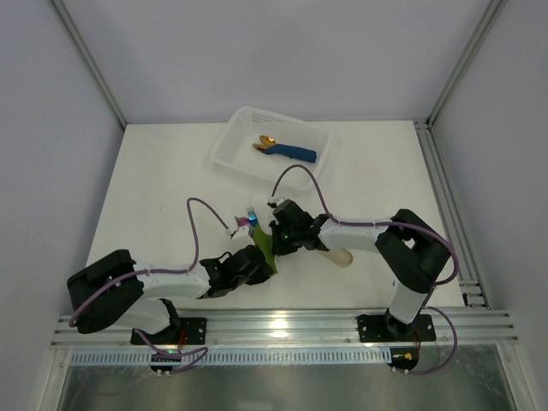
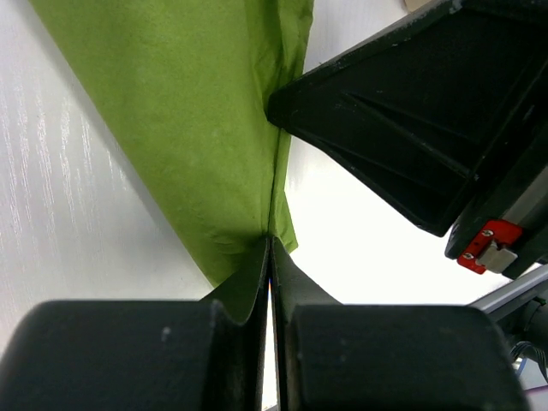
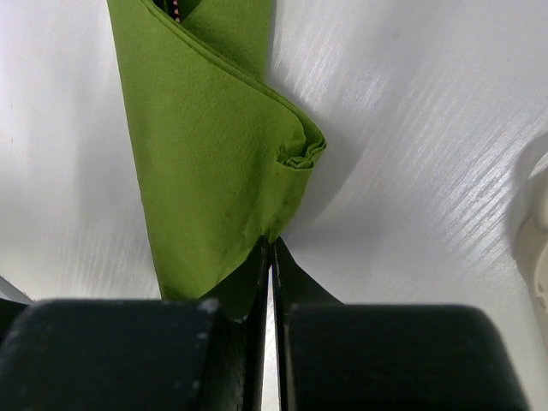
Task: Place the utensils on the paper napkin and roll it up
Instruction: Roll the napkin at the center of the board.
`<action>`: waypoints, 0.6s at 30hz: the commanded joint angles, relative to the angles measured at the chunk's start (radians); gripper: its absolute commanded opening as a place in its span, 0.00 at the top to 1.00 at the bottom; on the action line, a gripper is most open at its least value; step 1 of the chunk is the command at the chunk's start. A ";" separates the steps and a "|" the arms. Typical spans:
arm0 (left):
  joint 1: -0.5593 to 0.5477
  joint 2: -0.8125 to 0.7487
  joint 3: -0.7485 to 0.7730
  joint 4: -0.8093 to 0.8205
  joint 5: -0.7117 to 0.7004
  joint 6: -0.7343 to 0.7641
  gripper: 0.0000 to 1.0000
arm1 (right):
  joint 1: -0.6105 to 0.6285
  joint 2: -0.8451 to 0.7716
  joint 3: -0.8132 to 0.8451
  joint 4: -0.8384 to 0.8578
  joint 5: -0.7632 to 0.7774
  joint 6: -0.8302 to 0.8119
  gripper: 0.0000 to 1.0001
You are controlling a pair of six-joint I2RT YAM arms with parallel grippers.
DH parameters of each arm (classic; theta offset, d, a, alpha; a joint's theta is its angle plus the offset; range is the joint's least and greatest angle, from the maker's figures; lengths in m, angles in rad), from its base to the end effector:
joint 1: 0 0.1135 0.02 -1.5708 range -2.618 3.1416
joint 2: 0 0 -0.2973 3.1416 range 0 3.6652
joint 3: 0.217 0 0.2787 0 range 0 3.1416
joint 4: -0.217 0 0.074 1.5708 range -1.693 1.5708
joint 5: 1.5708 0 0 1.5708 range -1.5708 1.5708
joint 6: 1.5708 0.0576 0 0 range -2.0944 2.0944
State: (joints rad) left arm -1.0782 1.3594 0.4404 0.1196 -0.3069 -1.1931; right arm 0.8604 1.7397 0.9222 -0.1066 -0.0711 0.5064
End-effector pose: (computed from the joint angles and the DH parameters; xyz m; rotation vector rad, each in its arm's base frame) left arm 0.1384 -0.2211 0.1318 -0.2941 2.4359 -0.7420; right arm 0.2441 0.2901 0.1442 -0.4909 2.5676 0.6252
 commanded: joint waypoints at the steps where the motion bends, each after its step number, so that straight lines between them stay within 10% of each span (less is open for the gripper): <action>1: -0.008 0.033 -0.017 -0.106 0.014 0.027 1.00 | -0.003 0.050 0.033 -0.059 0.129 -0.031 0.96; 18: -0.008 0.035 -0.028 -0.117 -0.001 0.007 1.00 | 0.037 -0.045 -0.009 -0.097 0.180 -0.026 0.96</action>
State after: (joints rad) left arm -1.0779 1.3739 0.4389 0.1452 -0.3164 -1.1980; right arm 0.8883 1.7283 0.9352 -0.1551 0.0166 0.4988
